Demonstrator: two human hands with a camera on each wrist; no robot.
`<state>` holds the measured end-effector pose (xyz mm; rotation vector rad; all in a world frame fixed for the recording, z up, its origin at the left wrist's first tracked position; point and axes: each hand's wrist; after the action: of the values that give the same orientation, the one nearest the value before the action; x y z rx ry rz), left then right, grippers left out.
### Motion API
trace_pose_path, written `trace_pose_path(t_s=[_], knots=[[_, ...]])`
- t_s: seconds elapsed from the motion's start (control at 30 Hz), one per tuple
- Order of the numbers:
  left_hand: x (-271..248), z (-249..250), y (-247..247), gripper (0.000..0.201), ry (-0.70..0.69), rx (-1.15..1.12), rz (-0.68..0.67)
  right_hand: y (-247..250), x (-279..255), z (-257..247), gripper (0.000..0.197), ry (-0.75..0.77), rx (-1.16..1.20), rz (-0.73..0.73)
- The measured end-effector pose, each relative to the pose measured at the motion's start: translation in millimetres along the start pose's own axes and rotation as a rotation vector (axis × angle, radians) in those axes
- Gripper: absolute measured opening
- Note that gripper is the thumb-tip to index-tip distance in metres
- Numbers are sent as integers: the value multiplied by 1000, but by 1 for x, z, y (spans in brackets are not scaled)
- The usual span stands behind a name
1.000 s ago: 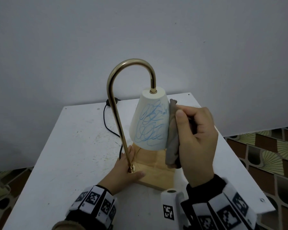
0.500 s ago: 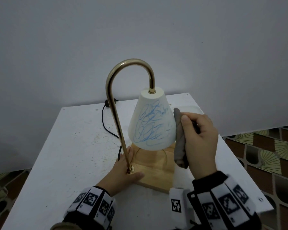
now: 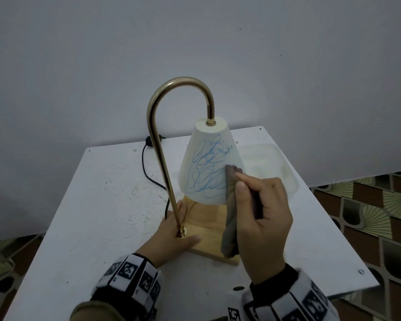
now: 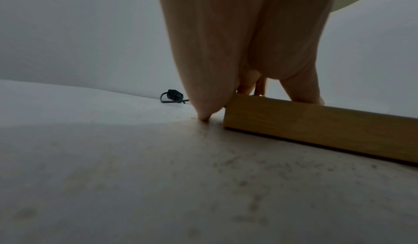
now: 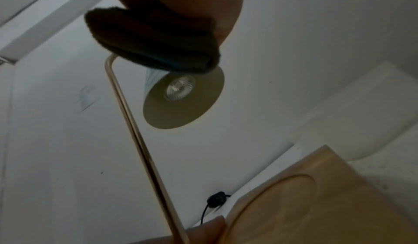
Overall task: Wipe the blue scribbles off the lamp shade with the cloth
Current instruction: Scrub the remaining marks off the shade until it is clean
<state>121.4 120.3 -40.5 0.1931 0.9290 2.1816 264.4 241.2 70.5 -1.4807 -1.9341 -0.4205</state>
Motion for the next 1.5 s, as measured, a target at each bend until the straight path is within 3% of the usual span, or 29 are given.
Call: trace_pose_path(t_s=[0.13, 0.27, 0.4, 0.57, 0.67, 0.87, 1.03, 1.2, 1.33, 1.5], knots=[[-6, 10, 2, 100, 10, 26, 6, 3, 3, 8, 11, -95, -8, 28], [-6, 9, 3, 97, 2, 0, -8, -1, 24, 20, 15, -297, -8, 86], [-6, 10, 4, 97, 15, -15, -8, -14, 41, 5, 19, -190, 14, 67], [-2, 1, 4, 98, 19, -54, 7, -16, 21, -14, 8, -54, 41, 31], [-7, 13, 4, 99, 35, 9, 0, -10, 9, -10, 17, 7, 8, 3], [-8, 18, 7, 98, 38, 29, -29, -5, 9, 2, 9, -103, -48, 44], [-8, 19, 8, 100, 28, 27, -23, -11, 36, 14, 23, -297, -36, 57], [-6, 16, 10, 111, 17, 35, -14, -21, 38, -9, 13, -171, 24, 48], [-1, 2, 6, 96, 41, -16, -1, -14, 13, -17, 7, -64, 2, -10], [-8, 22, 7, 116, 64, 27, -16, -2, 2, -5, 8, -136, 5, -12]])
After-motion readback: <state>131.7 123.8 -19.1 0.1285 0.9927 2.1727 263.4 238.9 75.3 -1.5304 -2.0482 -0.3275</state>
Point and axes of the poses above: each hand's wrist, its own x-axis towards the middle knuckle, its own y-axis out of the back of the hand, z = x × y, and after that the axes turned 10 degrees about z, right-handed
